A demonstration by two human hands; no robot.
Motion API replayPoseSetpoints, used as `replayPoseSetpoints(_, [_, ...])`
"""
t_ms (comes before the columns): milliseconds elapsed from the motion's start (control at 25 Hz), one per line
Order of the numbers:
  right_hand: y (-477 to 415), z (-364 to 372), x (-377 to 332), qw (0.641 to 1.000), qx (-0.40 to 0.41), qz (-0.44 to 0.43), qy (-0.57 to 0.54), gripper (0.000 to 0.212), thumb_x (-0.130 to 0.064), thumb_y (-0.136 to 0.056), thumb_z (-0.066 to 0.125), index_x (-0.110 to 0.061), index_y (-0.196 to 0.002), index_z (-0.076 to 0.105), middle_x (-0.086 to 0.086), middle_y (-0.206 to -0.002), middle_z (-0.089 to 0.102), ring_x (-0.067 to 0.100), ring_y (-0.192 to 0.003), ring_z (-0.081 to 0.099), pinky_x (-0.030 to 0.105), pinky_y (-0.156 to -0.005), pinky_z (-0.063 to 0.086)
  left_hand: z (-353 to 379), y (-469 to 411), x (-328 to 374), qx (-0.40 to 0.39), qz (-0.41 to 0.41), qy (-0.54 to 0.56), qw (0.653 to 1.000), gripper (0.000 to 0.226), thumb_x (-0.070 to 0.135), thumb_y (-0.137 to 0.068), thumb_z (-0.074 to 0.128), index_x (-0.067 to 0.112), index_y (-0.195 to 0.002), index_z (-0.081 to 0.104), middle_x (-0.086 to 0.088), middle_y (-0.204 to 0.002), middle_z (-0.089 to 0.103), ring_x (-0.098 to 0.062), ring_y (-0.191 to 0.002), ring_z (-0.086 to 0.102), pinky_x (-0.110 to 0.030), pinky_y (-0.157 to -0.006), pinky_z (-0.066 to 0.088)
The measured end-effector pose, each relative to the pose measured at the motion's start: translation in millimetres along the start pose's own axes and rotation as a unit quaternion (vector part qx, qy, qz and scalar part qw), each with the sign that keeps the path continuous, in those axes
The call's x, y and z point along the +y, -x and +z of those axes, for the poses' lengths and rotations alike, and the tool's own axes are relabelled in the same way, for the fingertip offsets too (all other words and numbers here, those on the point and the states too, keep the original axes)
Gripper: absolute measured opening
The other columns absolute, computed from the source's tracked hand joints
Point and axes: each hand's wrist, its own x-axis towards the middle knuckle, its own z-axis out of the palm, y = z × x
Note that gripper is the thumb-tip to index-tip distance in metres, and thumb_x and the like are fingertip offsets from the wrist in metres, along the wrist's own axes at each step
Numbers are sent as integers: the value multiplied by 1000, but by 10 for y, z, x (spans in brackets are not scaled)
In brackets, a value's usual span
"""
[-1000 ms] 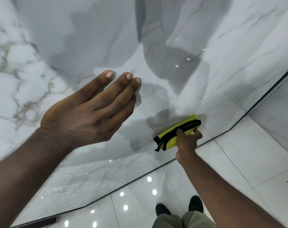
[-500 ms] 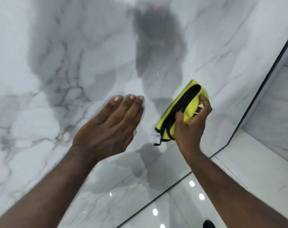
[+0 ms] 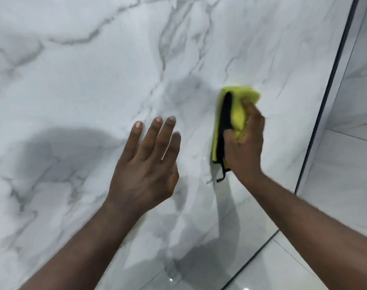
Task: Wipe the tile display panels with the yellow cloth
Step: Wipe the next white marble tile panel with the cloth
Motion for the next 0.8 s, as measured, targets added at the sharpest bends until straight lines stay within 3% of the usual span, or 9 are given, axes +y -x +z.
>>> replayPoseSetpoints(80, [22,13,-99,984,-85,-150,30,73,-1,-81,61,-29,-148,48,-22,-128,43,20,-120,53,29,-100,47,15,7,-24,0,-2,1,1000,54,22,-99,61,2,-149,61,-21,-168,43,-40,-156,42,-62,-129,29])
replayPoseSetpoints(120, [-63,9,-127,987,-62,-146,37,72,-2,-82,61,-27,-147,50,-17,-129,45,15,-118,53,27,-99,47,20,23,-42,3,0,0,1000,54,22,-99,60,2,-149,61,-22,-167,44,-40,-156,42,-61,-130,28])
replayPoseSetpoints(240, [-319,55,-263,993,71,88,-34,70,-7,-88,56,-30,-154,45,-10,-127,43,-11,-107,46,23,-99,43,22,33,-55,14,1,-1,1000,53,21,-98,59,3,-148,61,-21,-167,45,-38,-157,42,-58,-132,26])
replayPoseSetpoints(400, [-188,44,-272,985,-48,-154,58,74,-4,-86,59,-33,-152,45,-11,-126,39,10,-116,50,16,-97,40,38,-50,-23,19,1,-4,1000,49,22,-97,59,4,-143,65,-20,-166,47,-37,-157,42,-60,-130,28])
replayPoseSetpoints(440, [-305,1,-253,990,-27,-130,50,73,-5,-86,59,-33,-152,45,-10,-128,41,10,-116,50,14,-97,40,41,-76,-15,20,-4,-4,1000,48,21,-97,59,4,-142,65,-20,-166,48,-37,-157,41,-61,-130,28])
replayPoseSetpoints(560, [-522,-42,-311,991,85,93,-55,68,-11,-92,57,-33,-156,43,-6,-131,43,10,-120,51,21,-99,42,72,-169,85,23,-13,2,1000,46,21,-96,61,4,-138,68,-19,-165,49,-37,-157,42,-60,-131,27])
replayPoseSetpoints(680, [-343,-59,-205,997,0,-72,12,71,-7,-85,63,-41,-146,49,-7,-126,49,5,-114,53,14,-96,42,169,-348,208,11,10,3,1000,44,20,-95,60,3,-135,68,-19,-164,49,-38,-155,43,-61,-131,25])
replayPoseSetpoints(720, [-356,-70,-123,999,23,-44,-1,70,-10,-84,63,-47,-142,49,-7,-126,52,4,-115,55,17,-97,45,191,-399,231,5,11,7,1000,44,20,-96,60,3,-136,67,-20,-164,49,-39,-156,43,-61,-131,25])
replayPoseSetpoints(800, [-488,-83,33,981,111,135,-80,61,-20,-90,60,-46,-144,46,-9,-132,51,11,-124,56,28,-100,48,235,-481,285,-7,7,4,1000,45,21,-97,61,2,-138,66,-21,-165,47,-40,-156,41,-62,-132,22])
